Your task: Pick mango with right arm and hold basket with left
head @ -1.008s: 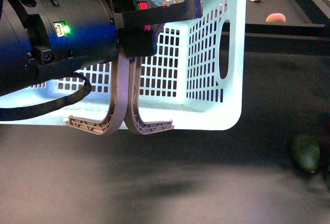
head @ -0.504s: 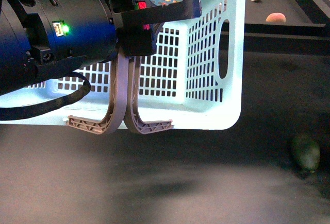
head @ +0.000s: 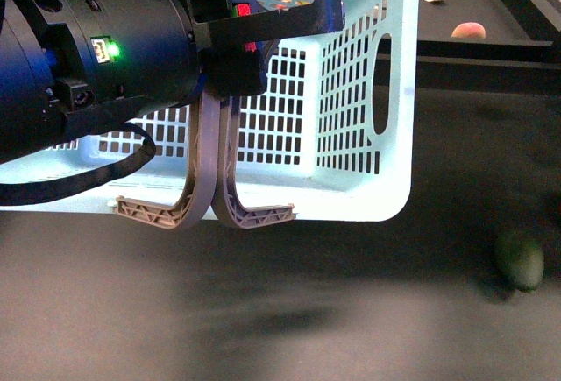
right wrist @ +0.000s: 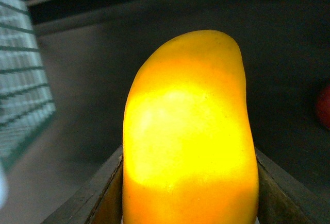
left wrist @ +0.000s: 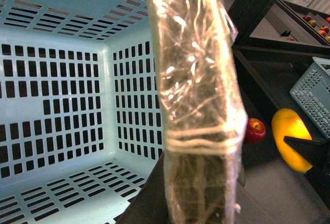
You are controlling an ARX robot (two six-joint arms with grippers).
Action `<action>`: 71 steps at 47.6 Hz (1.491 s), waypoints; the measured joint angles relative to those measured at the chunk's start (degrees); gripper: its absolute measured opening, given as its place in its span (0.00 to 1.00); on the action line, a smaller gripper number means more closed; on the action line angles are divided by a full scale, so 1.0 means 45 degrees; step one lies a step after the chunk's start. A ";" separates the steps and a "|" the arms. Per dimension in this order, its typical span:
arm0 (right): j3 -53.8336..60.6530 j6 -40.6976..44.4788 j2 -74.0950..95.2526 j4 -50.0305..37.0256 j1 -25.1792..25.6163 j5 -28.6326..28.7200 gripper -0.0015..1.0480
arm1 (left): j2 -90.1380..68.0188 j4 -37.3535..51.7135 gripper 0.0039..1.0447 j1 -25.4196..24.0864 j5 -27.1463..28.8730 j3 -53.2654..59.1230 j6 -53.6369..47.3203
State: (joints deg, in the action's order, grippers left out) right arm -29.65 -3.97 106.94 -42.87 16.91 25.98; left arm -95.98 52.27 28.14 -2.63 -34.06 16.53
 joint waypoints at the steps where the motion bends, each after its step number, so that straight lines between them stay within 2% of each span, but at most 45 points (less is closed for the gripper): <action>1: 0.0112 -0.0185 -0.0495 0.0151 -0.0243 0.0165 0.55 | 0.0000 0.0000 0.08 0.0000 0.0000 0.0000 0.0005; 6: 0.0393 -0.1200 -0.2973 0.0840 -0.1710 0.0549 0.55 | 0.0000 0.0000 0.08 0.0000 -0.0005 0.0000 0.0005; 12: 0.0355 -0.2210 -0.4605 0.1166 -0.3463 0.0291 0.55 | 0.0000 0.0000 0.08 0.0000 0.0000 0.0000 0.0000; 28: -0.0568 -0.3235 -0.4036 0.1243 -0.6853 -0.1195 0.55 | 0.0000 0.0000 0.08 0.0000 -0.0005 0.0000 0.0010; 38: -0.1909 -0.3677 -0.2191 0.1088 -0.7801 -0.1919 0.55 | 0.0000 0.0000 0.08 0.0000 -0.0024 0.0000 0.0010; 58: -0.4065 -0.4143 0.0986 0.0554 -0.8364 -0.2618 0.55 | 0.0000 0.0000 0.08 0.0000 -0.0005 0.0000 0.0005; 69: -0.4172 -0.4231 0.1127 0.0112 -0.8393 -0.2778 0.92 | 0.0000 0.0000 0.08 0.0000 -0.0010 0.0000 -0.0005; 71: -0.3997 -0.4284 0.0845 -0.0044 -0.8359 -0.2807 0.94 | 0.0000 -0.0039 0.08 0.0000 -0.0029 0.0015 -0.0053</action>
State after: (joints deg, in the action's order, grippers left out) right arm -47.64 -23.24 110.74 -43.07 -20.71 13.34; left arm -95.98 52.10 28.14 -2.76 -34.00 16.29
